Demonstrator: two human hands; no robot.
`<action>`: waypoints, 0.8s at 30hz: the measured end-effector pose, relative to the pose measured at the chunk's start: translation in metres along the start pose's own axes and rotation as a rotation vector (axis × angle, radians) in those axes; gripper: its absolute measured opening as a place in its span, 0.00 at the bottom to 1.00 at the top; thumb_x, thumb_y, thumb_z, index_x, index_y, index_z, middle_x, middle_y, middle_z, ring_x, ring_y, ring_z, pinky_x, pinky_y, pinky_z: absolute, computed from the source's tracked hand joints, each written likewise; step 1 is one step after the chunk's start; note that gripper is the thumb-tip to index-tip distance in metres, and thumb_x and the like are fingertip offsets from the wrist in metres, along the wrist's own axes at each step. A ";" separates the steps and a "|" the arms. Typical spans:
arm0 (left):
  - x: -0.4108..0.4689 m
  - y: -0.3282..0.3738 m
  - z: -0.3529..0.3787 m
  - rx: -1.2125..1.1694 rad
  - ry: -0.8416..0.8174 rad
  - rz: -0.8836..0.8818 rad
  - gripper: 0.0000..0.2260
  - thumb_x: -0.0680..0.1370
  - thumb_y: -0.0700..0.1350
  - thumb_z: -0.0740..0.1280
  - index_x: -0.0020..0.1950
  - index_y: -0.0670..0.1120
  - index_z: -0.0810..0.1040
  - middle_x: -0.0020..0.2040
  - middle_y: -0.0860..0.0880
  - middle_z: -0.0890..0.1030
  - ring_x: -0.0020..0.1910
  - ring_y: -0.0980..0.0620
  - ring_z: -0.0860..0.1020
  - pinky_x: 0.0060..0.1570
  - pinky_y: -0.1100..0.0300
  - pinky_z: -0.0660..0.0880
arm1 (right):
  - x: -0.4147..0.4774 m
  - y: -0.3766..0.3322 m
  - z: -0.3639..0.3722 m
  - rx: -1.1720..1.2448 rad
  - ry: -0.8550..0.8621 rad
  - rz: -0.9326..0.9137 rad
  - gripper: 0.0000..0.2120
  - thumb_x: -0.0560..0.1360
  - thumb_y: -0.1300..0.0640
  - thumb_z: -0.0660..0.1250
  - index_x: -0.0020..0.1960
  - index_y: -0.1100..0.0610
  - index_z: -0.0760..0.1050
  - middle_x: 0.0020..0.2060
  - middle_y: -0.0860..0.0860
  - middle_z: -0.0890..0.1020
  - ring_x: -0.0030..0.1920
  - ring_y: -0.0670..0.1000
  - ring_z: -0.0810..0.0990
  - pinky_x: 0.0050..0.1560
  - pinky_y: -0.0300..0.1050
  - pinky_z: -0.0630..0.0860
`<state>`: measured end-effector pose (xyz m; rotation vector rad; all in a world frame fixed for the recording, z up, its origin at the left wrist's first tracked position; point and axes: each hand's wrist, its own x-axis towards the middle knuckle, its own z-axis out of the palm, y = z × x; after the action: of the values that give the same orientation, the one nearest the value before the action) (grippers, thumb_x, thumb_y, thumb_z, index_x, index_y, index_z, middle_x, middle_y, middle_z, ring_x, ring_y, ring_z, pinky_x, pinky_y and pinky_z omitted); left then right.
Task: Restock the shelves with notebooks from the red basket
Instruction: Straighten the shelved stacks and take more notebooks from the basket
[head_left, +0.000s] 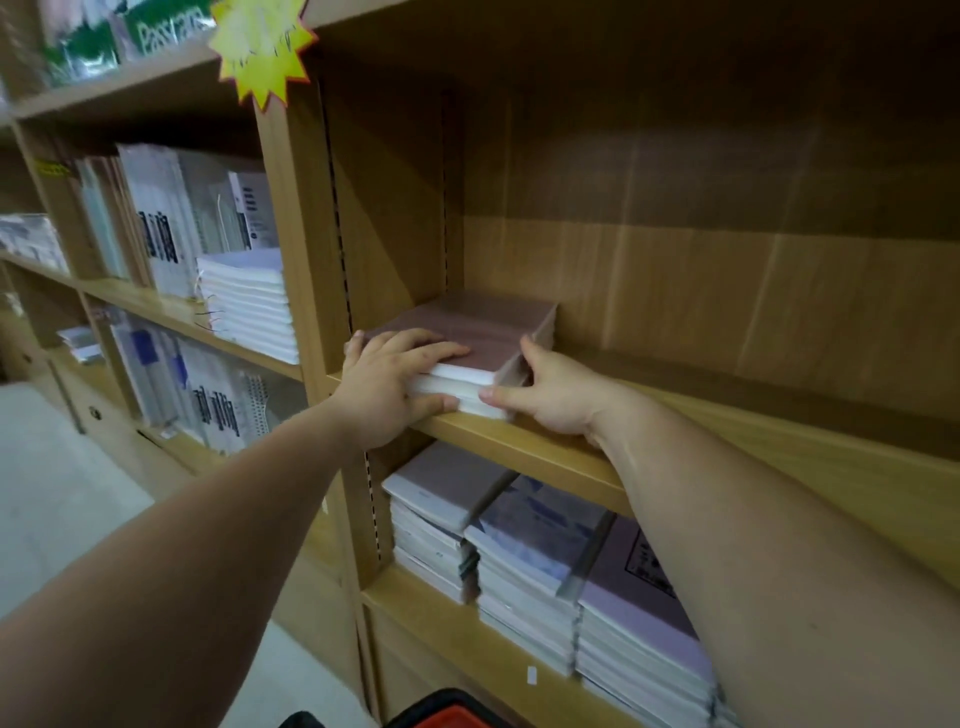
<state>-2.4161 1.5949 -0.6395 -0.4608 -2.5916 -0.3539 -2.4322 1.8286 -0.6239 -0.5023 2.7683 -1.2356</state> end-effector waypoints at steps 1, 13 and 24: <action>0.004 -0.005 0.001 0.000 -0.005 0.005 0.24 0.78 0.63 0.66 0.73 0.71 0.65 0.75 0.57 0.66 0.77 0.49 0.60 0.76 0.38 0.42 | 0.004 -0.002 0.000 -0.029 -0.013 0.001 0.56 0.71 0.32 0.72 0.83 0.50 0.41 0.83 0.51 0.51 0.81 0.54 0.55 0.78 0.51 0.56; 0.010 -0.026 -0.013 0.119 0.038 -0.078 0.32 0.75 0.61 0.71 0.77 0.65 0.62 0.74 0.52 0.69 0.75 0.46 0.64 0.76 0.39 0.55 | 0.009 -0.005 0.012 -0.287 0.200 -0.006 0.34 0.72 0.39 0.74 0.72 0.55 0.72 0.66 0.50 0.77 0.64 0.54 0.76 0.61 0.48 0.73; -0.001 0.036 0.008 -0.045 0.063 -0.292 0.38 0.72 0.68 0.70 0.78 0.68 0.57 0.83 0.51 0.52 0.81 0.41 0.45 0.75 0.29 0.45 | 0.012 -0.007 0.010 -0.461 -0.077 0.109 0.40 0.79 0.32 0.58 0.83 0.48 0.47 0.82 0.57 0.45 0.82 0.58 0.48 0.80 0.59 0.49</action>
<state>-2.4049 1.6300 -0.6412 -0.0820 -2.5945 -0.5166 -2.4392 1.8132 -0.6246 -0.4050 2.9619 -0.5381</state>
